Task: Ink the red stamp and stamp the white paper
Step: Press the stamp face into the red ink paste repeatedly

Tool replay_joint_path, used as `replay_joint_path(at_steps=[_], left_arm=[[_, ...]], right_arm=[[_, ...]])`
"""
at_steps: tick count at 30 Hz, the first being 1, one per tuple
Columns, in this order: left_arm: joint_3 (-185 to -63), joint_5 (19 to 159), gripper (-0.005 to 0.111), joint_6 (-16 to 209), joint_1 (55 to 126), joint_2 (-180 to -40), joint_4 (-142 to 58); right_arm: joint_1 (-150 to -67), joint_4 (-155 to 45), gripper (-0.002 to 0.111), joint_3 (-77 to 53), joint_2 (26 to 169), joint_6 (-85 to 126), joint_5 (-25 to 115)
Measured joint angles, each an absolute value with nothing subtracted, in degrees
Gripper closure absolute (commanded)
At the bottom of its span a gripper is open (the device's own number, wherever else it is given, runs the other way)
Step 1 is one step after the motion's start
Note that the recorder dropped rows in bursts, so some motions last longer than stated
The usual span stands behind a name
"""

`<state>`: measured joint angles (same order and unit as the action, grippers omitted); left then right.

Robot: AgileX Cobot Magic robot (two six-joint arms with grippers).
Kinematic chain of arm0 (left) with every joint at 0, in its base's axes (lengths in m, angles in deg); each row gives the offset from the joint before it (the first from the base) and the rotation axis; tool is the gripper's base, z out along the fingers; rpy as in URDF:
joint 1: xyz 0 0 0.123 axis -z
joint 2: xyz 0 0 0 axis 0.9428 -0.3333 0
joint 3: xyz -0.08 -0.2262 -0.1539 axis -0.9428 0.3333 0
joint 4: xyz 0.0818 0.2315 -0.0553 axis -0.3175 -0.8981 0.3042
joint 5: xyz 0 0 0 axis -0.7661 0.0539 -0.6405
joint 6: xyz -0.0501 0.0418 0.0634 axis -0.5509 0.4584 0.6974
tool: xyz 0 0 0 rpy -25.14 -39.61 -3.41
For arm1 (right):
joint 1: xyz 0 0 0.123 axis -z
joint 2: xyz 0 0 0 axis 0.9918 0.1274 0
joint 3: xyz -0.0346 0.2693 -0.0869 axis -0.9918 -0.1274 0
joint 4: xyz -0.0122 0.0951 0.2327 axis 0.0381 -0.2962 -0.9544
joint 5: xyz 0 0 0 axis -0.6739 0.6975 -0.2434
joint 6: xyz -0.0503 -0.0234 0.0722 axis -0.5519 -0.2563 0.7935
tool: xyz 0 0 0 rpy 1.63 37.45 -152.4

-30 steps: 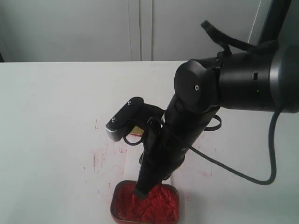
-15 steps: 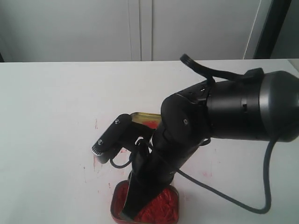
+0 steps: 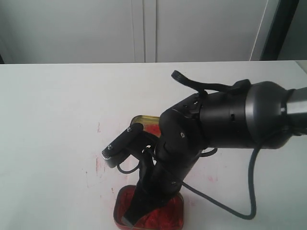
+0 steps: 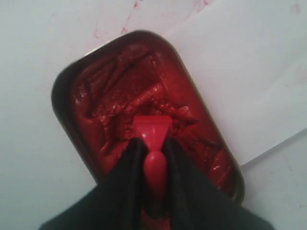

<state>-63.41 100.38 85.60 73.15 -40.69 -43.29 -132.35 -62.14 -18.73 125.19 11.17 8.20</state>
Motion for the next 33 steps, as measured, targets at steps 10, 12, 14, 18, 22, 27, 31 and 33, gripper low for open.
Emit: replay_joint_path(at_steps=[10, 12, 14, 18, 22, 27, 31, 33], left_arm=[[-63.41, 100.38, 0.107, 85.60, 73.15, -40.69, -43.29], [-63.41, 100.38, 0.107, 85.60, 73.15, -40.69, -43.29], [-63.41, 100.38, 0.107, 85.60, 73.15, -40.69, -43.29], [-63.41, 100.38, 0.107, 85.60, 73.15, -40.69, -43.29], [-63.41, 100.38, 0.107, 85.60, 73.15, -40.69, -43.29], [-63.41, 100.38, 0.107, 85.60, 73.15, -40.69, -43.29], [-63.41, 100.38, 0.107, 85.60, 73.15, -40.69, -43.29], [-63.41, 100.38, 0.107, 85.60, 73.15, -40.69, -43.29]], right_arm=[[-132.35, -62.13, 0.108, -20.45, 127.90, 12.41, 11.28], [-132.35, -62.13, 0.108, -21.13, 128.12, 12.41, 12.38], [-132.35, -62.37, 0.108, -21.96, 128.23, 12.41, 13.34], [-132.35, -62.76, 0.108, -23.05, 128.23, 12.41, 14.17], [-132.35, -62.98, 0.108, -23.68, 128.12, 12.41, 15.07], [-132.35, -63.09, 0.108, -23.76, 128.12, 12.41, 15.30], [-132.35, -63.21, 0.108, -23.76, 128.12, 12.56, 15.44], [-132.35, -63.21, 0.108, -23.76, 128.01, 12.94, 15.57]])
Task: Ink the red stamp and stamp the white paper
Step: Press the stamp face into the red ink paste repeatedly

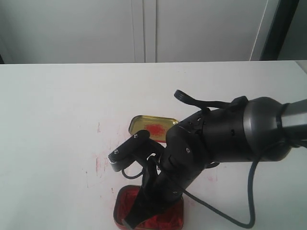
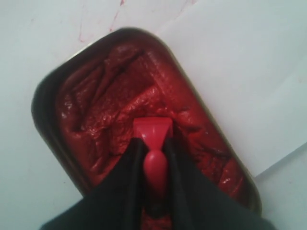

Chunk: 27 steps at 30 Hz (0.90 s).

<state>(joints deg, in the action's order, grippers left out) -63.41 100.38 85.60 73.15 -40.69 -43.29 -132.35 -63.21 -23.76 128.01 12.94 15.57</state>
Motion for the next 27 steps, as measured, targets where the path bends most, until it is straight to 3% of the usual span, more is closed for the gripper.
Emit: replay_joint_path(at_steps=[27], left_arm=[[-63.41, 100.38, 0.107, 85.60, 73.15, -40.69, -43.29]], right_arm=[[-132.35, -63.09, 0.108, -25.35, 123.26, 15.42, 15.90]])
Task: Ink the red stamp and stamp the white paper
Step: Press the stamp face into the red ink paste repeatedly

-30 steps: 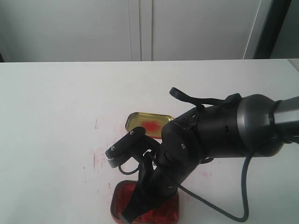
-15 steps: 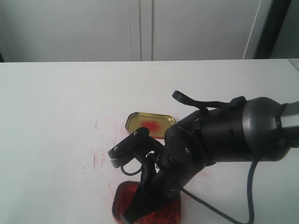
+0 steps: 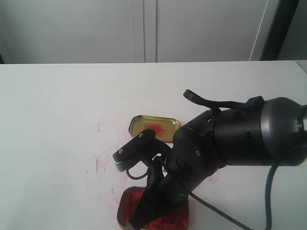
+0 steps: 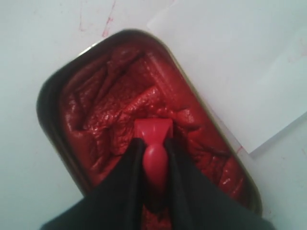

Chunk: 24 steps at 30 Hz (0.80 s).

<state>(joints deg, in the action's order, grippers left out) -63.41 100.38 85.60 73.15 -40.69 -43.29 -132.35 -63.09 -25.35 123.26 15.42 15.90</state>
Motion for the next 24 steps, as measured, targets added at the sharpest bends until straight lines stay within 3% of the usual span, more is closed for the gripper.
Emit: replay_joint_path(at_steps=[24], left_arm=[[-63.41, 100.38, 0.107, 85.60, 73.15, -40.69, -43.29]], right_arm=[[-132.35, -63.00, 0.108, -25.45, 122.44, 15.42, 17.05]])
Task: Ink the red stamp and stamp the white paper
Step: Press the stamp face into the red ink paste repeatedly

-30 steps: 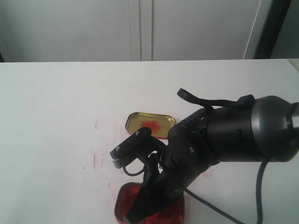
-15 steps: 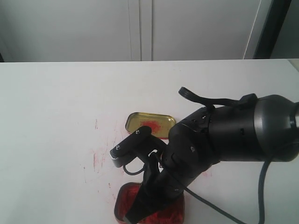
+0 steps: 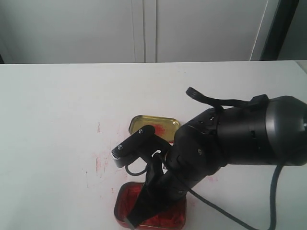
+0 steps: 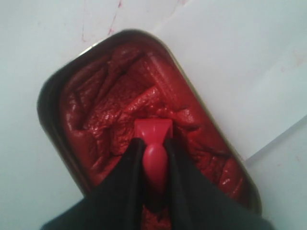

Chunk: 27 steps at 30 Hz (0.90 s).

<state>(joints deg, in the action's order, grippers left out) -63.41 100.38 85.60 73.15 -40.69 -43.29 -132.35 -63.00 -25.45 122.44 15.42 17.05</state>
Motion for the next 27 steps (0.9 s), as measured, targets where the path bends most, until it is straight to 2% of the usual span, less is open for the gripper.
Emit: replay_joint_path(at_steps=[15, 27], left_arm=[[-63.41, 100.38, 0.107, 85.60, 73.15, -40.69, -43.29], [-63.41, 100.38, 0.107, 85.60, 73.15, -40.69, -43.29]], right_arm=[[-132.35, -62.43, 0.108, -25.45, 121.89, 15.83, 17.06], [-132.35, -59.49, 0.108, -22.21, 122.70, 15.83, 11.50]])
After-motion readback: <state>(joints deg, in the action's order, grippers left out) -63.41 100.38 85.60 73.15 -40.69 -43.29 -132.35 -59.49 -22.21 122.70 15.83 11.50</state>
